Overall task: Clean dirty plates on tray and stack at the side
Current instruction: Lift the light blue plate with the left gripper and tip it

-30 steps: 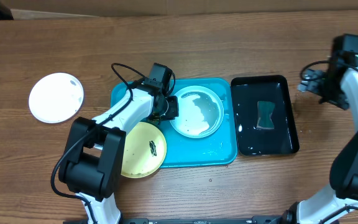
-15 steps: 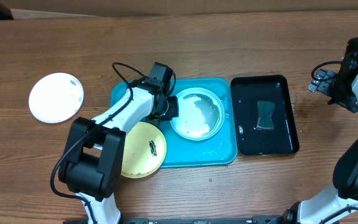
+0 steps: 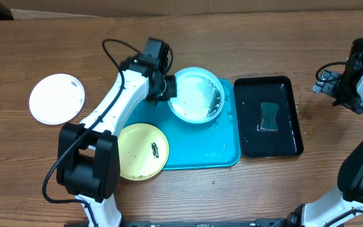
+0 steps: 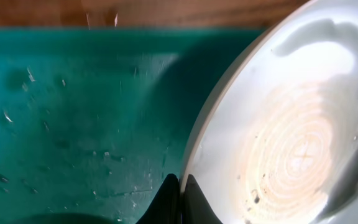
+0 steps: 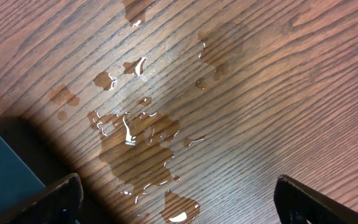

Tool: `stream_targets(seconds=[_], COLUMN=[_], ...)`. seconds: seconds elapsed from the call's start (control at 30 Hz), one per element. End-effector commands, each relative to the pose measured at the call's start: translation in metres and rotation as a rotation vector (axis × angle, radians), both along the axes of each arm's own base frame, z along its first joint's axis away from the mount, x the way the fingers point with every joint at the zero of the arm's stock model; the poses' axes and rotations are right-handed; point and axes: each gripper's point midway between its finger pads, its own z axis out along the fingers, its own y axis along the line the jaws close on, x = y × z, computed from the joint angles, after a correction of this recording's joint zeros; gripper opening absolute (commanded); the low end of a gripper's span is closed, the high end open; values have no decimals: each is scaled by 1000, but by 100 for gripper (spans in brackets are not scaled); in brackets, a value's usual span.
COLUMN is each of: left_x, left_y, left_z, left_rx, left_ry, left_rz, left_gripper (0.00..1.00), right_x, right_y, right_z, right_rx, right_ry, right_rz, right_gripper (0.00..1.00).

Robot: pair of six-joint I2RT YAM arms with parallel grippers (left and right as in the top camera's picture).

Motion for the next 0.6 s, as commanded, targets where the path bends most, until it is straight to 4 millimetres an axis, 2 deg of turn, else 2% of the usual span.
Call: stream_targets(seconds=[0.0,0.17,0.27,0.47,0.57], left_x=[19,29,30,25,22], left_y=[-4,-20,-40,-81,-96], left_z=[37,62,75,88,94], left_rx=[15,61,72,129,185], left_ry=[-100,-188,-242,-355,-418], left_rz=[4,-6,-31,-93,-106], left_gripper=[4,4,4,4,4], right_x=[4,4,4,4,4], right_y=[-3,-3,-3,-3,-3], right_z=[9,9,9,9,9], right_rx=[-12,-12,-12,-12,-12], right_ry=[-27,-27,-27,-27,-27], right_rz=[-7,-6,-7,-7,-7], right_gripper=[100,100,100,100,100])
